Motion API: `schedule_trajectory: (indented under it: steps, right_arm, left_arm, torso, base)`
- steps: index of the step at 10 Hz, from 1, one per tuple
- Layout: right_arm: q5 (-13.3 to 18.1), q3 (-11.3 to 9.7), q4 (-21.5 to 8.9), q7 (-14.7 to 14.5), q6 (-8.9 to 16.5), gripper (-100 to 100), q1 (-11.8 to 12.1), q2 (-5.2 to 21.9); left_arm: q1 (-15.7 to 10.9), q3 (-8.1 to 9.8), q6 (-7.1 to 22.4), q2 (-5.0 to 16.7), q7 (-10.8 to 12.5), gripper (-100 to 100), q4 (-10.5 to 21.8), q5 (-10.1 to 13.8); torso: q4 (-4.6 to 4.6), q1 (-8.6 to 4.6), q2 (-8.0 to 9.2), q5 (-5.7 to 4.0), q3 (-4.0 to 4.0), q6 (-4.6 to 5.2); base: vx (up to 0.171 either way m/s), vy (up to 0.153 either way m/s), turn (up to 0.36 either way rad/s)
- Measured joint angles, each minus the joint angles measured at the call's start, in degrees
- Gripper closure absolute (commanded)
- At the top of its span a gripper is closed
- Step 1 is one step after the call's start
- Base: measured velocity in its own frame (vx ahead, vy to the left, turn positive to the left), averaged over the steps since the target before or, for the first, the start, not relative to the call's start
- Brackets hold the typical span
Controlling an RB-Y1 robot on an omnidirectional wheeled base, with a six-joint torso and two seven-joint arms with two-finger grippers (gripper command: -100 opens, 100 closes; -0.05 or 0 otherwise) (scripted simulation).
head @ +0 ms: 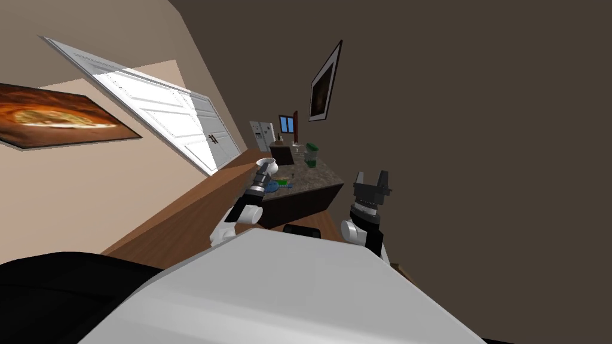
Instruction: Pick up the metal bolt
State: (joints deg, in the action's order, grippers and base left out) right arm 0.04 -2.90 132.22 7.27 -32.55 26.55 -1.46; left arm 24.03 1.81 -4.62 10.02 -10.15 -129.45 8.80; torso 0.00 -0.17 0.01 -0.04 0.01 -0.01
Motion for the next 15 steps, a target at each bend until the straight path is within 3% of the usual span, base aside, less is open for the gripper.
schedule_trajectory:
  steps: [15]
  right_arm:
    - [0.0, 0.0, 0.0, 0.0, 0.0, 0, 0.0, 0.0]
  left_arm:
    - [-2.6, 7.74, 22.3, 2.1, -2.6, -100, 0.1, 5.8]
  torso:
    - [0.00, 0.07, -0.02, 0.01, -0.01, 0.01]
  base:
    - [0.014, -0.041, -0.132]
